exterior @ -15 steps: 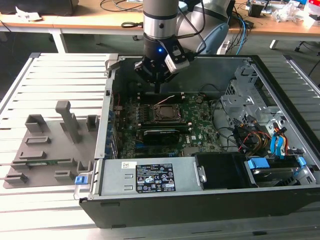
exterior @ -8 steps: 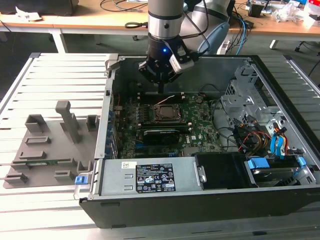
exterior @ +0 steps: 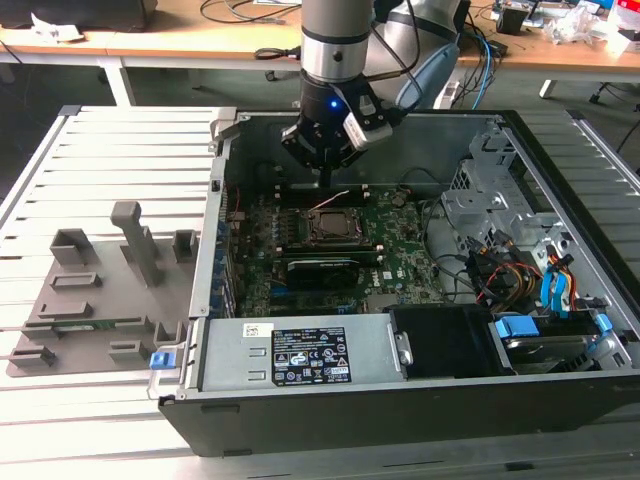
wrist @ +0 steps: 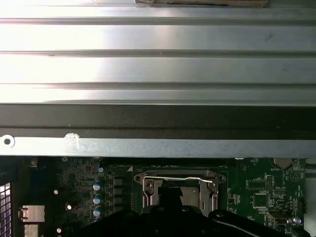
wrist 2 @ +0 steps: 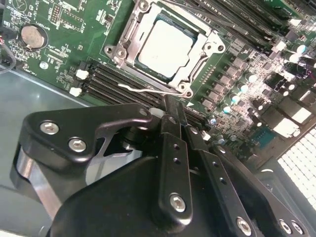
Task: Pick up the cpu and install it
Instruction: 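Install the first cpu locking lever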
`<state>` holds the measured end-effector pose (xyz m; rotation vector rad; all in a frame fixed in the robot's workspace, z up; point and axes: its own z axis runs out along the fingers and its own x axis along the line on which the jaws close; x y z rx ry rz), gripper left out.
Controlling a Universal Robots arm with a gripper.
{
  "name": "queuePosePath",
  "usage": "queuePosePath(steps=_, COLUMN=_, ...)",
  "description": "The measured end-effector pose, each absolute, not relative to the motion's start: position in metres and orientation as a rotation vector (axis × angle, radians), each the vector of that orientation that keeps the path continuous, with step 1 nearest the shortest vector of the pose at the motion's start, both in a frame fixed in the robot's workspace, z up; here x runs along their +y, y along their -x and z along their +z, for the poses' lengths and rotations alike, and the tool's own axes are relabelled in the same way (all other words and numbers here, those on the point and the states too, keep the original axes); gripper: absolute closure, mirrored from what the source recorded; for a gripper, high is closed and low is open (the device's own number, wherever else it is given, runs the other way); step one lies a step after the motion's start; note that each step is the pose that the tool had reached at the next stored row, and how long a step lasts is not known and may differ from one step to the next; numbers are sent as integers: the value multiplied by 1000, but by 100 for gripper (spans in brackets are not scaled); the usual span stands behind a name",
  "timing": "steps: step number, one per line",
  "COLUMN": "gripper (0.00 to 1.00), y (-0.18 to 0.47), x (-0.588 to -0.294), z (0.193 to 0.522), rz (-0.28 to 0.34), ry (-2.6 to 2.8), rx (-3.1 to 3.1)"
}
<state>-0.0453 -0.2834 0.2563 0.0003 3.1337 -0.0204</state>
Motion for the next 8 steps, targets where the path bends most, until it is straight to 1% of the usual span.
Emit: queuePosePath(steps=8, gripper=89, y=45, x=-283, z=247, rz=-16, ry=32, rx=3134)
